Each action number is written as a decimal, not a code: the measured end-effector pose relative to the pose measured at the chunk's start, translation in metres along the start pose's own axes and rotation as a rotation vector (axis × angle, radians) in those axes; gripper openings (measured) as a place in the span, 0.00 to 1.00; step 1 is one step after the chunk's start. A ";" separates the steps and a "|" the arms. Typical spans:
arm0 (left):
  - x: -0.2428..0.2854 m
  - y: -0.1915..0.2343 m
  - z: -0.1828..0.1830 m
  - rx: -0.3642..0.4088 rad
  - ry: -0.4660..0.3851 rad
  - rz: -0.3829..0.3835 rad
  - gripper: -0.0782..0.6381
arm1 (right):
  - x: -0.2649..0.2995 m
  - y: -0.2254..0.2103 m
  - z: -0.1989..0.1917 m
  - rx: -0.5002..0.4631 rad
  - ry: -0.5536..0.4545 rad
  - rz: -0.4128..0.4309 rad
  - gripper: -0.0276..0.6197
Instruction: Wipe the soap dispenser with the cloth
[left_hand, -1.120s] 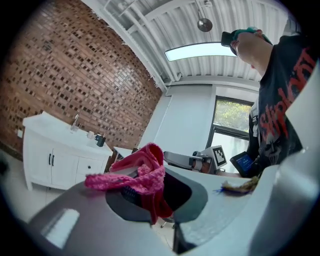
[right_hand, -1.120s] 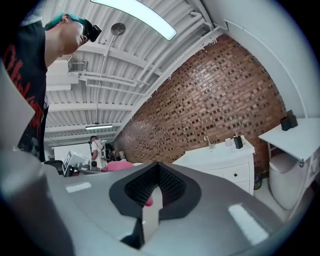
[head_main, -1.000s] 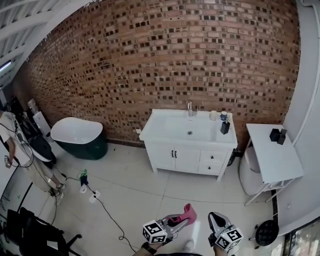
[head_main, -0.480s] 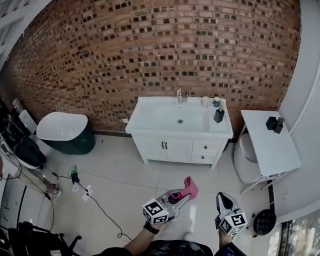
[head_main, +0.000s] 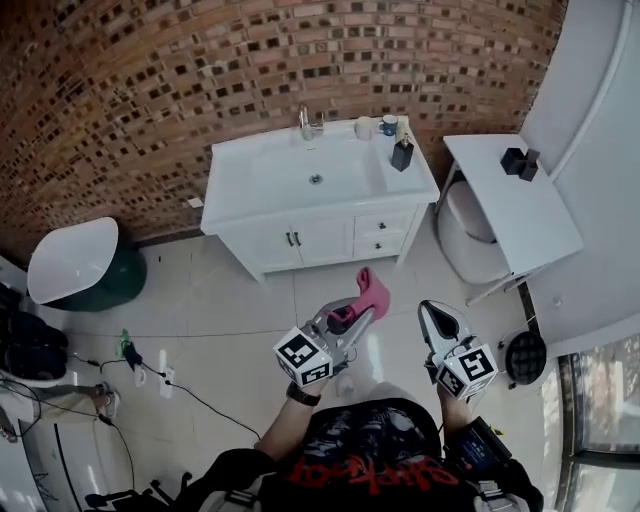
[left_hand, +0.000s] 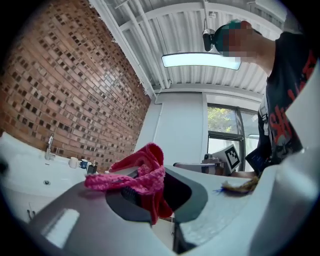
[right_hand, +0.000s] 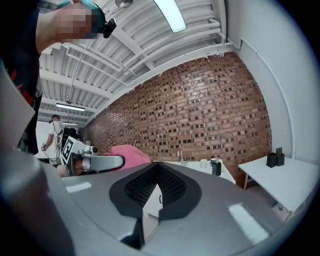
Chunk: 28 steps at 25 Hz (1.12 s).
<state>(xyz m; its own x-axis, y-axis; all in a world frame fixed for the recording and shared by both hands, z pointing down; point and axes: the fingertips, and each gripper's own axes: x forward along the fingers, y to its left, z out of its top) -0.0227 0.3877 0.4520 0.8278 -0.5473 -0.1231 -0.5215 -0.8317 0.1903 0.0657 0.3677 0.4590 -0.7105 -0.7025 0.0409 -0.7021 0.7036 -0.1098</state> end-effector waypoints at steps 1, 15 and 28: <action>0.002 0.003 -0.005 -0.015 0.006 -0.014 0.17 | 0.002 -0.002 -0.009 0.019 0.017 -0.011 0.04; 0.071 0.128 -0.002 -0.045 0.070 0.047 0.17 | 0.110 -0.110 -0.009 0.126 0.035 0.014 0.04; 0.150 0.233 -0.003 -0.083 0.129 0.073 0.17 | 0.196 -0.209 0.005 0.157 0.040 0.045 0.04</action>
<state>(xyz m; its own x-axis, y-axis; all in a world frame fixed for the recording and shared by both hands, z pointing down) -0.0200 0.1120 0.4809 0.8111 -0.5846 0.0193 -0.5665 -0.7769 0.2747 0.0732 0.0828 0.4854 -0.7447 -0.6636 0.0711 -0.6553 0.7068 -0.2665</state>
